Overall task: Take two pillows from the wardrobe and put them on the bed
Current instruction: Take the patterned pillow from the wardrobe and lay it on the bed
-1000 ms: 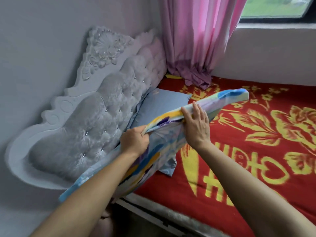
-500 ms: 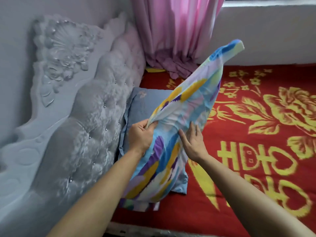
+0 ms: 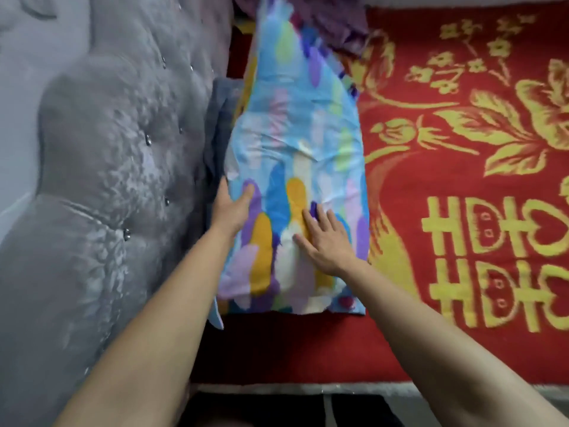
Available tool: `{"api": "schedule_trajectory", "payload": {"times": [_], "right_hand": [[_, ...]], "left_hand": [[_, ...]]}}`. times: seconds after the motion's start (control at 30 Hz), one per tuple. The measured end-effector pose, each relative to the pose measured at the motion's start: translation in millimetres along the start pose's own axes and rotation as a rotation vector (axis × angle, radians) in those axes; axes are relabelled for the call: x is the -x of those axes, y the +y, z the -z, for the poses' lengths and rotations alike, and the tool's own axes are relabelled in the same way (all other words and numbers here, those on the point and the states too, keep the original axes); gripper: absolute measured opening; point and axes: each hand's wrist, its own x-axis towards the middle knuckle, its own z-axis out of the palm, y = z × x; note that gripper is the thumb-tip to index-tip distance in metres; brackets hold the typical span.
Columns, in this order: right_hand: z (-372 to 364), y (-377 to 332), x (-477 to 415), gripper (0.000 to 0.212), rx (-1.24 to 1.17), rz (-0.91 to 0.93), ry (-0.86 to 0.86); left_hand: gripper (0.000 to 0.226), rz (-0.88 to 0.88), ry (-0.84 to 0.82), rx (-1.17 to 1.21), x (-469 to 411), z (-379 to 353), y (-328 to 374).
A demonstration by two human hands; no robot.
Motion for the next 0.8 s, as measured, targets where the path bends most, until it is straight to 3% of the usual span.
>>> {"api": "schedule_trajectory", "payload": {"times": [0.13, 0.23, 0.3, 0.37, 0.43, 0.53, 0.6, 0.73, 0.8], "right_hand": [[-16, -1, -21, 0.062, 0.006, 0.082, 0.058], [-16, 4, -32, 0.064, -0.075, -0.086, 0.242], [-14, 19, -35, 0.081, -0.138, -0.34, 0.344], [-8, 36, -38, 0.114, -0.284, -0.625, 0.286], [-4, 49, -40, 0.134, -0.449, -0.769, 0.191], [-1, 49, -42, 0.138, -0.513, -0.763, 0.166], [0, 39, -43, 0.132, -0.4, -0.694, 0.3], [-4, 13, -38, 0.119, -0.198, -0.483, 0.559], [-13, 16, -32, 0.113, -0.127, -0.374, 0.539]], "left_hand": [[0.066, 0.178, -0.193, -0.378, -20, 18, -63], [0.081, 0.233, -0.203, -0.502, -21, 22, -89], [0.084, 0.206, -0.176, -0.611, -24, 18, -92], [0.083, 0.206, -0.153, -0.645, -29, 13, -92], [0.083, 0.223, -0.143, -0.62, -32, 8, -91], [0.089, 0.213, -0.059, -0.655, -28, 5, -90], [0.093, 0.205, 0.01, -0.698, -21, 6, -92], [0.072, 0.137, 0.044, -0.828, -7, 10, -106], [0.06, 0.128, 0.068, -0.882, -2, 5, -113]]}}
